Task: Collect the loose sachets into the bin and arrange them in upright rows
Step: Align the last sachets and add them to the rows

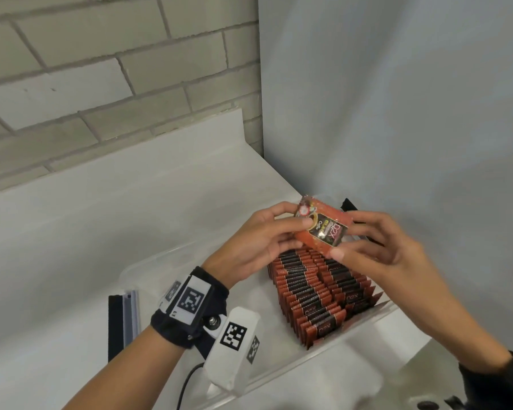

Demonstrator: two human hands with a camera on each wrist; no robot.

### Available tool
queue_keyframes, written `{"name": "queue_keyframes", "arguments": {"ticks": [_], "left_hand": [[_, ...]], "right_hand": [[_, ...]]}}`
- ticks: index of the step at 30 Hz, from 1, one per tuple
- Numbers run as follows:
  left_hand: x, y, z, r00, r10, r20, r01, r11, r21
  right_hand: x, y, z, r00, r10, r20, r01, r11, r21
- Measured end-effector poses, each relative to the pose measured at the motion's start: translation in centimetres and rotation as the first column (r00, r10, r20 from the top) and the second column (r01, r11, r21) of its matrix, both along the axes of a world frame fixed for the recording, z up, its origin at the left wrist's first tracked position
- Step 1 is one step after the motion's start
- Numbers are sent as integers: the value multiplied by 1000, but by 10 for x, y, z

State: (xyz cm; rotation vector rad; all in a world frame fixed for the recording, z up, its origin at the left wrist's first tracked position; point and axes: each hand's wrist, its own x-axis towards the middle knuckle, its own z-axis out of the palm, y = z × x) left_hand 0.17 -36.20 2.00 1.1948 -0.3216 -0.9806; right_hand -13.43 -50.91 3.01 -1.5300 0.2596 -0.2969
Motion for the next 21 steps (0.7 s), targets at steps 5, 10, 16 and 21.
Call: {"name": "queue_keyframes", "arguments": {"ticks": [5, 10, 16, 21], "left_hand": [[0, 1, 3, 997, -72, -13, 71, 997, -42], [-5, 7, 20, 995, 95, -21, -93, 992, 89], [-32, 36, 16, 966, 231, -119, -156, 882, 444], [-62, 31, 0, 914, 58, -402, 87, 939, 332]], "right_hand": [[1, -12, 6, 998, -45, -44, 44, 999, -14], [-19, -51, 29, 978, 169, -125, -210, 760, -615], [-16, -63, 31, 828, 356, -434, -529, 237, -815], [0, -47, 18, 676, 326, -661, -668, -109, -736]]}}
